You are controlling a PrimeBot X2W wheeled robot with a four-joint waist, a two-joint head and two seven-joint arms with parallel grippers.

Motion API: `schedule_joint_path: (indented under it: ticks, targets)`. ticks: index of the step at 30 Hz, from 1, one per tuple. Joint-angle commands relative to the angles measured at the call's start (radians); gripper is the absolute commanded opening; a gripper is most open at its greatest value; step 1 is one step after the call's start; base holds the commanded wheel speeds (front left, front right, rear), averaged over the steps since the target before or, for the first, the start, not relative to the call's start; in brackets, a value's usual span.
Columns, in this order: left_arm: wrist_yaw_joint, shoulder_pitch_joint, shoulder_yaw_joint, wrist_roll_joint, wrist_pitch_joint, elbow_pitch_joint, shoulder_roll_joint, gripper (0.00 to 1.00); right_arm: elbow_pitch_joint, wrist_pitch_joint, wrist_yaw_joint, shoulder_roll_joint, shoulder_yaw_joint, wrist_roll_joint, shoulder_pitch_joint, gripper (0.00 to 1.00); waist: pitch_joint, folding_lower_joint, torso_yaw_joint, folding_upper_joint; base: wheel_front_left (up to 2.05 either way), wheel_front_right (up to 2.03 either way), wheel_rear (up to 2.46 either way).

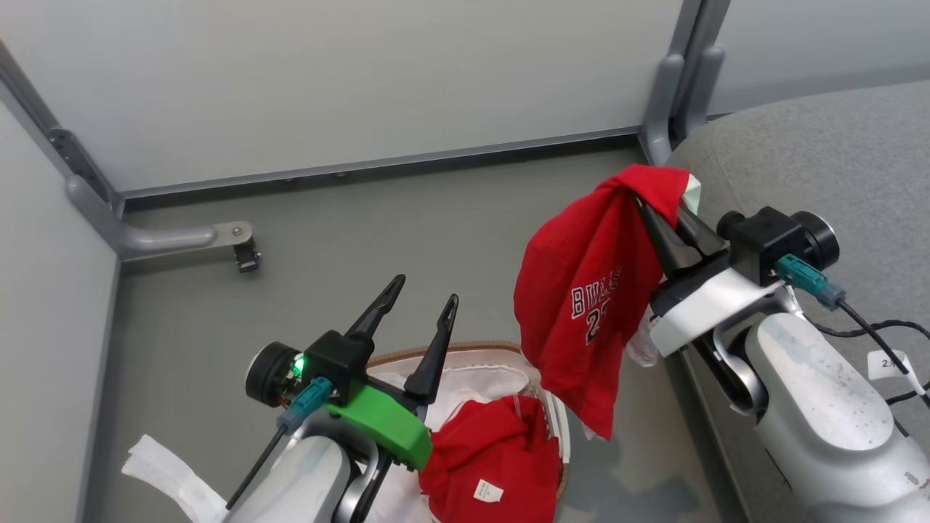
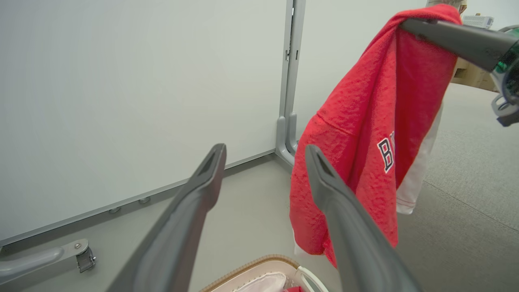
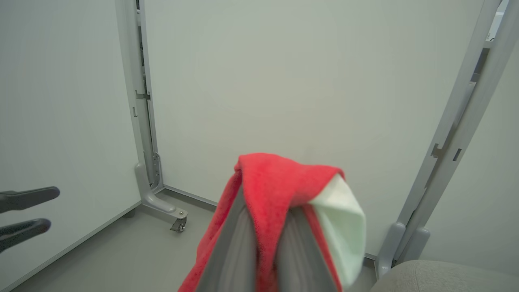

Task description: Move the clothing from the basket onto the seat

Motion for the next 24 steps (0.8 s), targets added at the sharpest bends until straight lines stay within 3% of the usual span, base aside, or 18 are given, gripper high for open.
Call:
schedule_joint_path:
  ticks: [1, 17, 24]
  targets:
    - [-0.006, 0.018, 0.008, 0.010, 0.000, 0.004, -0.005, 1.00, -0.003, -0.005, -0.001, 0.001, -0.009, -0.010, -0.003, 0.00, 0.012, 0.0000, -0.038, 0.0000, 0.00, 0.00, 0.00]
    - [-0.038, -0.013, 0.032, 0.073, 0.000, 0.021, -0.035, 1.00, -0.032, -0.005, -0.001, 0.011, -0.064, -0.035, 0.000, 0.00, 0.101, 0.0000, -0.314, 0.0000, 0.00, 0.00, 0.00]
    - [-0.048, -0.029, 0.030, 0.094, 0.000, 0.037, -0.038, 1.00, -0.041, -0.005, -0.001, 0.022, -0.084, -0.041, 0.016, 0.00, 0.127, 0.0000, -0.398, 0.0000, 0.00, 0.00, 0.00]
